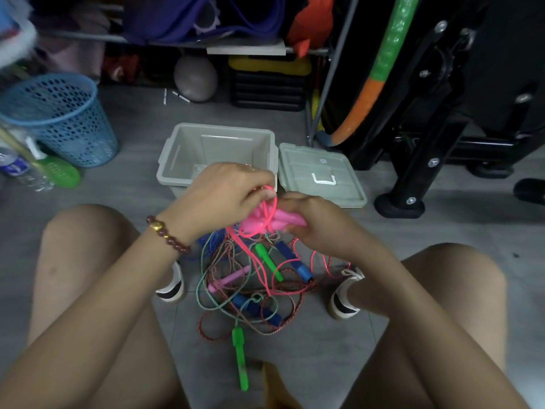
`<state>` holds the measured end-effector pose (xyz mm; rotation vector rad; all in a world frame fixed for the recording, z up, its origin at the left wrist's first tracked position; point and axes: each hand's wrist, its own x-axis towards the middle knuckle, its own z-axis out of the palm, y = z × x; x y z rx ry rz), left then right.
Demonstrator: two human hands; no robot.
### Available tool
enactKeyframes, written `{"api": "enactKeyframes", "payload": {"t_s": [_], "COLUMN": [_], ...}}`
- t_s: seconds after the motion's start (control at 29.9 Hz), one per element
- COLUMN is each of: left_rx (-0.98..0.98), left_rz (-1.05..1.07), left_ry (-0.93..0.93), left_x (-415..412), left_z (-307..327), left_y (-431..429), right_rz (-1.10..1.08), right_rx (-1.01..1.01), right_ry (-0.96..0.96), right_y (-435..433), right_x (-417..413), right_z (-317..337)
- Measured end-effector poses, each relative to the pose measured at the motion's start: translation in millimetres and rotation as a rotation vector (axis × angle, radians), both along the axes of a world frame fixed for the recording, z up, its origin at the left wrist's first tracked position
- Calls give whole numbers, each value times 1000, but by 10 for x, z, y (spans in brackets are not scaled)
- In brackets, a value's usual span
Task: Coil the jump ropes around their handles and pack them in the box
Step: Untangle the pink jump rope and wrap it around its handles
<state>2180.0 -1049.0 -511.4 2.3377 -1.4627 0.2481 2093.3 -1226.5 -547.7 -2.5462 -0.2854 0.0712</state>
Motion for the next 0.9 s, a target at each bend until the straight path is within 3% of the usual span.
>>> {"api": "enactKeyframes", "payload": {"t_s": [0.13,0.23,0.33,0.47,0.57,0.63,0.73,0.8,0.9], "left_rx": [62,0,-214,-454,-714,-847,-998,-1014,-913], "left_rz": [94,155,158,23,-39,2,159,304,409], "left_ry": [129,251,485,1010,1201,1148,914,755,610], "left_x": [130,269,323,248,143,31,-78,-51,30], "left_z": [-68,-161,-234,-253,-302,-293,-258,-288,-349], "left_y": [96,175,139,9,-116,-238,-374,-397,-367], "right_rz": [-143,-257,-276,-169,-71,-79,-33,161,175], "right_rx": [99,451,795,1232,1540,1686,1961,2161,2186], "right_ry": [-18,102,204,328,414,472,654,858,1007], "right_y": [-63,-127,-134,-104,-112,-77,6,35,12], "right_x": [18,10,-49,-91,-99,-98,-69,-30,21], "right_z": [-12,87,135,165,225,245,206,182,194]}}
